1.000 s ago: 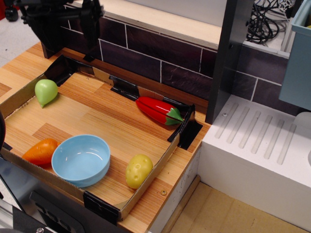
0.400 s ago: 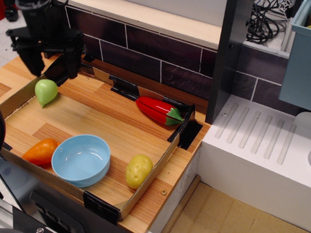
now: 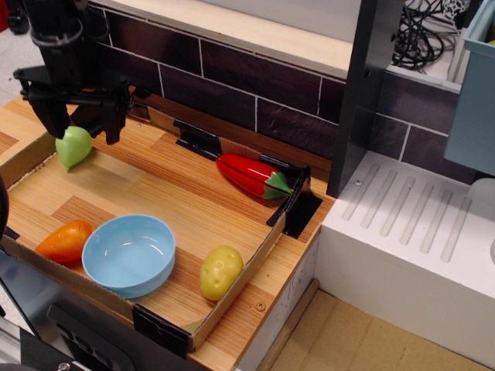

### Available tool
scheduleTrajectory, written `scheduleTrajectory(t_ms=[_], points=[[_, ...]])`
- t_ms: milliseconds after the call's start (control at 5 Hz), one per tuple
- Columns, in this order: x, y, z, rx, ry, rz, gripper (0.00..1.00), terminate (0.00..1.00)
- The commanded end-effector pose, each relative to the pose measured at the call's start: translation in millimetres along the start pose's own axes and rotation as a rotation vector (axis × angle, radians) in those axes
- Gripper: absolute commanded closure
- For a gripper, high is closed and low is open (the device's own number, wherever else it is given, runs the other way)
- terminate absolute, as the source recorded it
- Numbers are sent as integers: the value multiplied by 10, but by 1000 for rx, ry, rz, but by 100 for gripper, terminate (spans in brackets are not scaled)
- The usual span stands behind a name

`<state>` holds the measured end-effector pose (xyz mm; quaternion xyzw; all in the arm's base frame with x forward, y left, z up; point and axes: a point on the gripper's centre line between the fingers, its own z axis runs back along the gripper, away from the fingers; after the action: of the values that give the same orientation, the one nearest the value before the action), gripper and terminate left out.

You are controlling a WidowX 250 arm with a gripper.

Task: Put pear in bowl

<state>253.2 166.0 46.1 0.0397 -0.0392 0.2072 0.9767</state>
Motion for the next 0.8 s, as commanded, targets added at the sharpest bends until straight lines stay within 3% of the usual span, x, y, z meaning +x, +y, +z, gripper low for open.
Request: scheduleTrajectory(t_ms=[0, 600], points=[[158, 201, -14, 31, -64, 12, 0, 0], [142, 291, -153, 70, -68, 5, 0, 0]])
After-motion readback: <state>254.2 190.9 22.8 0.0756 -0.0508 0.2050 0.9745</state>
